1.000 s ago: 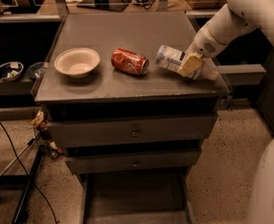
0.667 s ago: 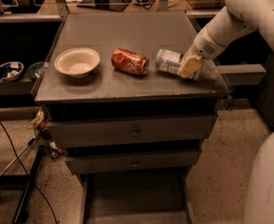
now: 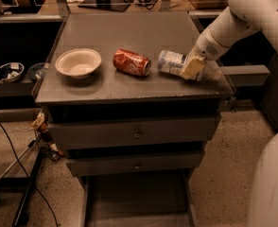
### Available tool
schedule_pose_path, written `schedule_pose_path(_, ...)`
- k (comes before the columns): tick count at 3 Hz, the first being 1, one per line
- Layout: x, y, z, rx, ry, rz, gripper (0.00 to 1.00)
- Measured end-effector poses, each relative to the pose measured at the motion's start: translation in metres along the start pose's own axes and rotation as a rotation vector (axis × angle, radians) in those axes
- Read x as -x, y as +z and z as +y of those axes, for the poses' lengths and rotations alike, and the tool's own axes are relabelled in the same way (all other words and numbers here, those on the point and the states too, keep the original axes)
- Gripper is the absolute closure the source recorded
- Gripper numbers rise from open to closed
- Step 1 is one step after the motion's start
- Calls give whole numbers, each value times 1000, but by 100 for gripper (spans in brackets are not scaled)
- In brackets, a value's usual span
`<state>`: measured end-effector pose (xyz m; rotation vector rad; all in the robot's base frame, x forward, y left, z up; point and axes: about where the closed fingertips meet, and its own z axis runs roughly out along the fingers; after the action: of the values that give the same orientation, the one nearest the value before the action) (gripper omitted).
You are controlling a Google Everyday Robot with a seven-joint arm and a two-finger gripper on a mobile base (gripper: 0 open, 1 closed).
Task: Pick blue plastic bottle from bottom drawer and place on counter
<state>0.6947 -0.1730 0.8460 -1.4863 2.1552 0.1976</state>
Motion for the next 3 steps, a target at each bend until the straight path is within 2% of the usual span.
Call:
schedule_pose_path(2,0,0,0,0,0,0,14)
schedule_pose_path(3,0,0,0,0,0,0,0)
